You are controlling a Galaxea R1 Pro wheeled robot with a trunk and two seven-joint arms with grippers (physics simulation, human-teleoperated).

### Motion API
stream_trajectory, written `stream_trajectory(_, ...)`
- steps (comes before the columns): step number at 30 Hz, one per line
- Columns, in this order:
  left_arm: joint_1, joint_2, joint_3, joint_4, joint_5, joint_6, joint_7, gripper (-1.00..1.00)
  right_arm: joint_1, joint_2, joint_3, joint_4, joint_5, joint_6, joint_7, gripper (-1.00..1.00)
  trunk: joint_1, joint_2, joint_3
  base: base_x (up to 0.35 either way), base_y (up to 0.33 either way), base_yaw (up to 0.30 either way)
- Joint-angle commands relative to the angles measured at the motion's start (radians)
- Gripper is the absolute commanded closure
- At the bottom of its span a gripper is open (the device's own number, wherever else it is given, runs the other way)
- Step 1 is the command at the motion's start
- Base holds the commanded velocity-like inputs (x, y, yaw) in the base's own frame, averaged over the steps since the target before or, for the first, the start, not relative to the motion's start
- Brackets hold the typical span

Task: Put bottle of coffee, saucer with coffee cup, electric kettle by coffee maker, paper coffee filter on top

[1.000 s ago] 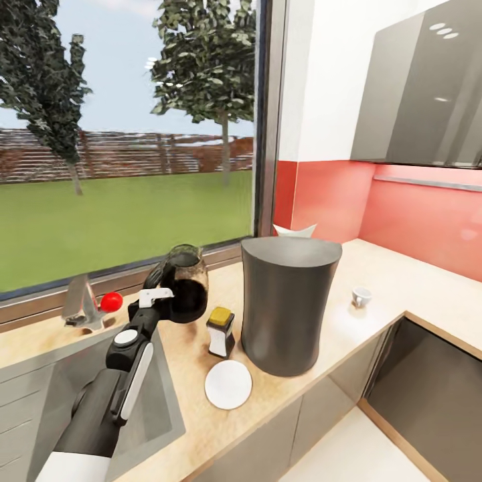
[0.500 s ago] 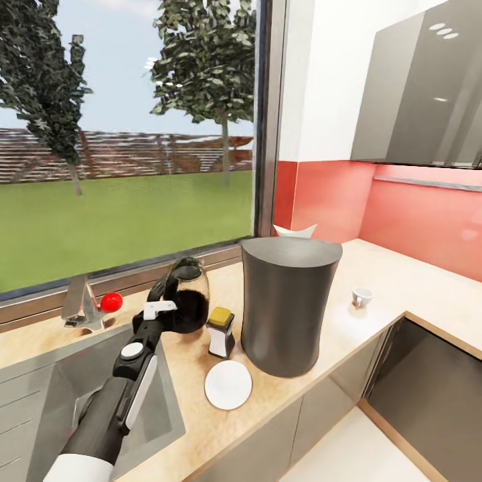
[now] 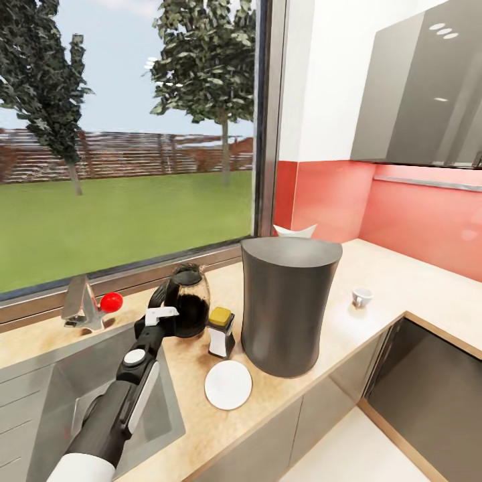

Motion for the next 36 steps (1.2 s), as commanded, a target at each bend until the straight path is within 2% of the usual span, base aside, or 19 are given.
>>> stream_trajectory(1, -0.001, 0.0, -0.002, -0.002, -0.002, 0.006, 0.004, 1.0, -0.001, 0.0, 0.009, 0.001, -0.01, -0.003, -0.002, -1.0, 0.0, -0.002, -0.002, 0.0, 0.0, 0.0)
stream_trajectory(4, -0.001, 0.0, -0.003, -0.001, -0.001, 0.006, 0.004, 1.0, -0.001, 0.0, 0.008, 0.001, -0.01, -0.003, -0.002, -1.0, 0.0, -0.002, -0.002, 0.0, 0.0, 0.0)
stream_trajectory(9, -0.001, 0.0, -0.003, 0.0, -0.002, 0.006, 0.005, 1.0, -0.001, 0.0, 0.008, 0.001, -0.01, -0.003, -0.002, -1.0, 0.02, -0.037, -0.022, 0.0, 0.0, 0.0)
stream_trajectory(13, -0.001, 0.0, -0.003, 0.0, -0.002, 0.006, 0.005, 1.0, -0.001, 0.0, 0.008, 0.001, -0.01, -0.003, -0.002, -1.0, 0.02, -0.037, -0.028, 0.0, 0.0, 0.0)
stream_trajectory(17, -0.001, 0.002, -0.003, 0.009, -0.001, 0.006, 0.005, 1.0, -0.001, 0.0, 0.008, 0.001, -0.01, -0.003, -0.002, -1.0, 0.035, -0.065, -0.042, 0.0, 0.0, 0.0)
stream_trajectory(29, -0.001, 0.002, -0.003, 0.02, -0.002, 0.005, 0.003, 1.0, -0.001, 0.0, 0.008, 0.001, -0.01, -0.003, -0.002, -1.0, 0.035, -0.065, -0.042, 0.0, 0.0, 0.0)
stream_trajectory(30, -0.001, 0.002, -0.003, 0.02, -0.002, 0.005, 0.003, -1.0, -0.001, 0.0, 0.008, 0.001, -0.01, -0.003, -0.002, -1.0, 0.035, -0.065, -0.042, 0.0, 0.0, 0.0)
stream_trajectory(36, -0.001, 0.004, -0.002, 0.02, 0.001, 0.006, 0.003, -1.0, -0.001, 0.0, 0.008, 0.001, -0.01, -0.003, -0.002, -1.0, 0.035, -0.065, -0.042, 0.0, 0.0, 0.0)
